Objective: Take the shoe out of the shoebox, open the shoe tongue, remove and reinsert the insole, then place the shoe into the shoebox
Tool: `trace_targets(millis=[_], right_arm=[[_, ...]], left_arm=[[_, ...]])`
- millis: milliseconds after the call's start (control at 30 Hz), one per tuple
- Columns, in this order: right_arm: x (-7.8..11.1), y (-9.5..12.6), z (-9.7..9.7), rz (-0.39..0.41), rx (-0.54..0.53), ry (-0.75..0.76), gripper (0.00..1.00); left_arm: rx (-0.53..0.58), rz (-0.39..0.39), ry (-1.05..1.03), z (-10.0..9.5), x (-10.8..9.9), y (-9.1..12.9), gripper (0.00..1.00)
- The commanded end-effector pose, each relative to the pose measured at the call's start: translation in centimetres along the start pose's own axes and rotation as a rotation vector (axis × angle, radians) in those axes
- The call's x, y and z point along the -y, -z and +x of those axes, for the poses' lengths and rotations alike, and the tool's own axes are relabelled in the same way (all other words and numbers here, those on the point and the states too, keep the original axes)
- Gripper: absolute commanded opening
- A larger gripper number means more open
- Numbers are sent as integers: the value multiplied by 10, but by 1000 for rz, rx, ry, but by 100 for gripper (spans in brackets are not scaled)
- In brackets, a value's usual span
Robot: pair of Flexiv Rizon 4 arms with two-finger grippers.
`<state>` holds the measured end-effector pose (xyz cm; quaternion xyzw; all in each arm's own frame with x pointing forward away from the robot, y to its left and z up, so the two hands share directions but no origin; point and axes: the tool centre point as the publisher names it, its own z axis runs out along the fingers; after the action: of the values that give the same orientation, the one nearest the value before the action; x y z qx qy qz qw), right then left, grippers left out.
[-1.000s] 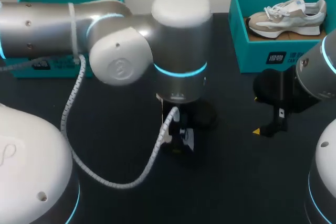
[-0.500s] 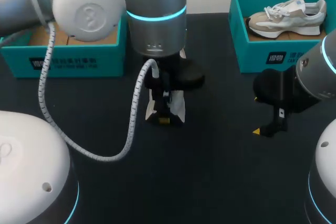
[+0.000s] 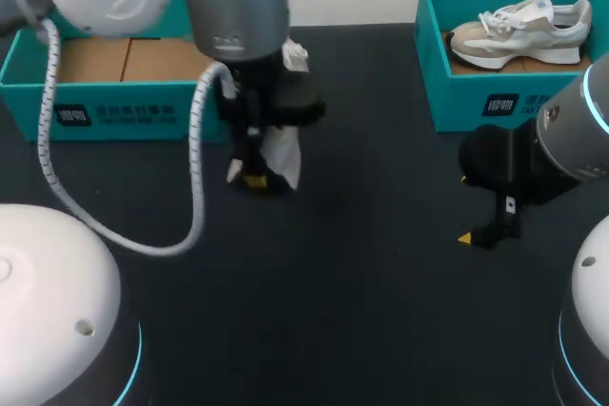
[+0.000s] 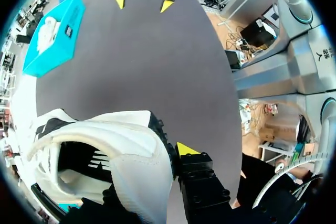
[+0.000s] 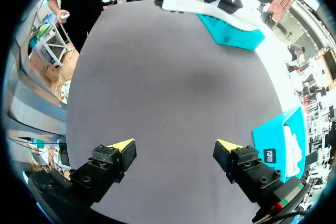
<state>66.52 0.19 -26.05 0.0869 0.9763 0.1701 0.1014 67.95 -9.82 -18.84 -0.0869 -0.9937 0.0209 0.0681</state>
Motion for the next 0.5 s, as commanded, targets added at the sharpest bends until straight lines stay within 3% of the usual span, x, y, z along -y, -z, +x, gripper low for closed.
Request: trace_targets(millis=[33, 267, 500], right_arm=[[0, -1, 2, 0, 4, 0, 100], [0, -1, 2, 0, 4, 0, 100], [0, -1, 2, 0, 4, 0, 100]], left_arm=[[28, 40, -2, -2, -65, 29, 0], [24, 25, -74, -20, -132, 47, 0], [27, 18, -108, -52, -207, 60, 0]])
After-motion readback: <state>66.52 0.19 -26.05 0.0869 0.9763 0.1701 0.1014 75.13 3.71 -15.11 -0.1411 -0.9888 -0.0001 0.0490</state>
